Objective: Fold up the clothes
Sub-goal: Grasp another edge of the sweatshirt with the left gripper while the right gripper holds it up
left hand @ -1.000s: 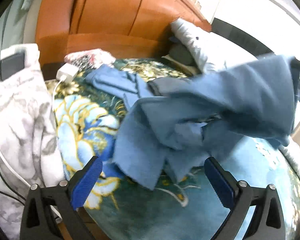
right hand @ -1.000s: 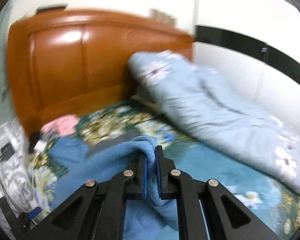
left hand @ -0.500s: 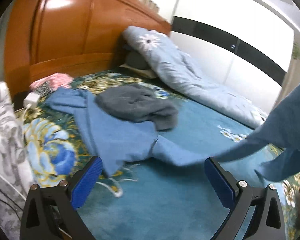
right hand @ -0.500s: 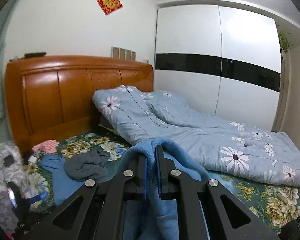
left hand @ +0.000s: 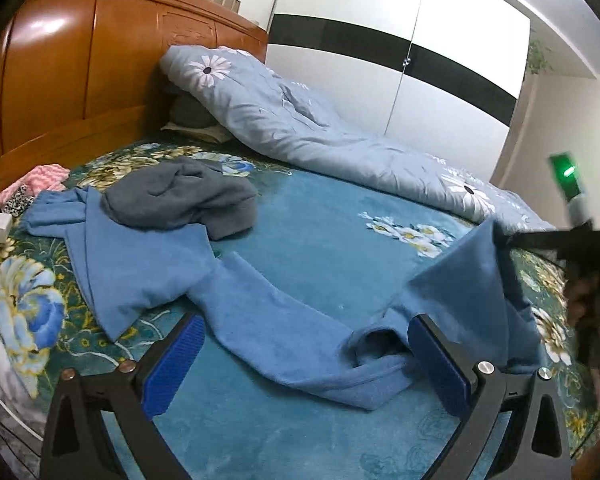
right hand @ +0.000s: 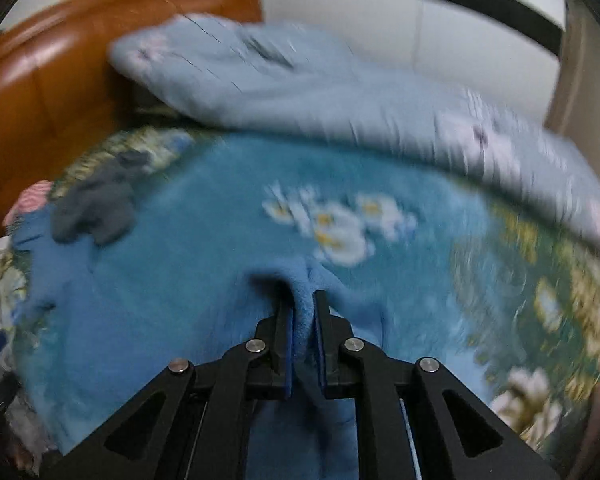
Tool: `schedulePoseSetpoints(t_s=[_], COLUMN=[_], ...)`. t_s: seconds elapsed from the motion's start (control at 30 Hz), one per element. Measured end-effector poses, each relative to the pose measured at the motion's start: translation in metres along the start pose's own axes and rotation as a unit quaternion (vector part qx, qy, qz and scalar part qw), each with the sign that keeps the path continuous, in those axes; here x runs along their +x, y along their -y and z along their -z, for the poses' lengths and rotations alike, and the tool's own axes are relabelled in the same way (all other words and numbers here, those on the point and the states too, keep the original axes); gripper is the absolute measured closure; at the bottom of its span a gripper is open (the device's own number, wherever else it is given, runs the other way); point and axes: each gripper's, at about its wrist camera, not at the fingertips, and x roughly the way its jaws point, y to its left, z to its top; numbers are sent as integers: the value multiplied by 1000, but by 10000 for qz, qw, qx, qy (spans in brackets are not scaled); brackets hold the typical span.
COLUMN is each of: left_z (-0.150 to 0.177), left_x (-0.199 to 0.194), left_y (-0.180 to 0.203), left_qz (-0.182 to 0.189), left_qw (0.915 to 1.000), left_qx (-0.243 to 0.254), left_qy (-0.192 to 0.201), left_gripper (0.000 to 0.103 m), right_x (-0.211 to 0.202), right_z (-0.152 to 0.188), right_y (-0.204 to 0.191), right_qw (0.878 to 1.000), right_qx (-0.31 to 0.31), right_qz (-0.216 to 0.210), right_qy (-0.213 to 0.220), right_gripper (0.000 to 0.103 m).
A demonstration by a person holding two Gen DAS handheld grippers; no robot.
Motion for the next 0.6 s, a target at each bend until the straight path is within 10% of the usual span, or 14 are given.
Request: schedulePoseSetpoints(t_s=[0.13,0.37,0.6], left_z=[2,8,28], left_x=[5,30,50], left_y=[5,43,128], left_qz=[146,655,869], left_qw=[9999,9964,9794], left_qx=[-62,190,1701], left_qy=[-43,-497,-655], left_gripper=[0,0,0], right_x=[-16,-40,-43], right_z=[13,67,130], right_y=[12,33,53], right_qw=[9994,9982,9961], right_qx=[-57,205,721], right_qz=[-260,-323,-346], right_qy=[227,461,374], right_gripper=[40,35,35])
